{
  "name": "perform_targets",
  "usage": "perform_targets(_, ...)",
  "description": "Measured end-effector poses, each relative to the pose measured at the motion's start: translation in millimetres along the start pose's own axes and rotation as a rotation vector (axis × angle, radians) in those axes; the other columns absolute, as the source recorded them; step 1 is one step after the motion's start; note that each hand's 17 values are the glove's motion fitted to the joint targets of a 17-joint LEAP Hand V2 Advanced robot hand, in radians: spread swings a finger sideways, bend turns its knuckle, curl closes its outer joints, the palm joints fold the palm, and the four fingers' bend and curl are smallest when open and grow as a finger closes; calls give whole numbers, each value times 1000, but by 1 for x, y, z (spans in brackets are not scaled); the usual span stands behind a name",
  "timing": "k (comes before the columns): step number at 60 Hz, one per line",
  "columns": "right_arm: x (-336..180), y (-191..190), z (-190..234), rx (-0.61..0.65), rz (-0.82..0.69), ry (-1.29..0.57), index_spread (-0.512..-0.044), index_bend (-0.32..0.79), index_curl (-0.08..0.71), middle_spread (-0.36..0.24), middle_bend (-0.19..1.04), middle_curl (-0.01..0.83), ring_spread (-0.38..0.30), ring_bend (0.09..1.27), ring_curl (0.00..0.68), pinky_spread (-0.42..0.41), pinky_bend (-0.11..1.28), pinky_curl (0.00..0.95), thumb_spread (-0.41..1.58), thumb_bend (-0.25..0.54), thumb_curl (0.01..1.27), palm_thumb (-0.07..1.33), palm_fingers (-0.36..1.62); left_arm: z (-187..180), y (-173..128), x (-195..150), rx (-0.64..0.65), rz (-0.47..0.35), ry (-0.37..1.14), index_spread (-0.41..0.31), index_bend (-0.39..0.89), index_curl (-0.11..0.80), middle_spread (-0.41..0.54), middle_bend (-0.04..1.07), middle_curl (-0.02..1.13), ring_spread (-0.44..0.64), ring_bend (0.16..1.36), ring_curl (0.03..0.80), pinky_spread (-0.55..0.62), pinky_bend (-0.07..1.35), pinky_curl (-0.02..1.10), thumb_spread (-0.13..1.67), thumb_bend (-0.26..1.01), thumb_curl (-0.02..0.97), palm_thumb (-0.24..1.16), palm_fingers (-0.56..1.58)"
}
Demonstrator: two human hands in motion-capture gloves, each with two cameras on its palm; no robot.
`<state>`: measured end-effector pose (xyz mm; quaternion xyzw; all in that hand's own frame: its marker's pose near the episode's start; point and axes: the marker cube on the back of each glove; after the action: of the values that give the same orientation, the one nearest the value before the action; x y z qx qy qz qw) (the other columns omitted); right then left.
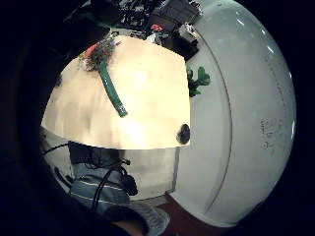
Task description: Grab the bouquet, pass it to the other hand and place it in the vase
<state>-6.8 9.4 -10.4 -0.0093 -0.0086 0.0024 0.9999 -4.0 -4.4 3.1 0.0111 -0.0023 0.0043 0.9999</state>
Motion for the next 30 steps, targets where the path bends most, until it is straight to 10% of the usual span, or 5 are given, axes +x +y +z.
perform_targets(11,-3,4,-5,-54,9,6,-338,150,185,-93,255,209,-47,388,206,208,342,214,1058,130,99,269,498,2,-2,-2,10,-3,20,-116,256,252,-11,203,245,47,375,214,65,224,228,1043,99,144,238,638)
perform_targets(30,-4,8,-18,-140,74,59,-363,119,224,-92,222,293,-41,383,262,227,335,280,1223,47,154,274,445,6,-5,3,27,23,68,-127,192,351,-16,174,314,51,345,264,71,181,298,1190,16,224,257,637)
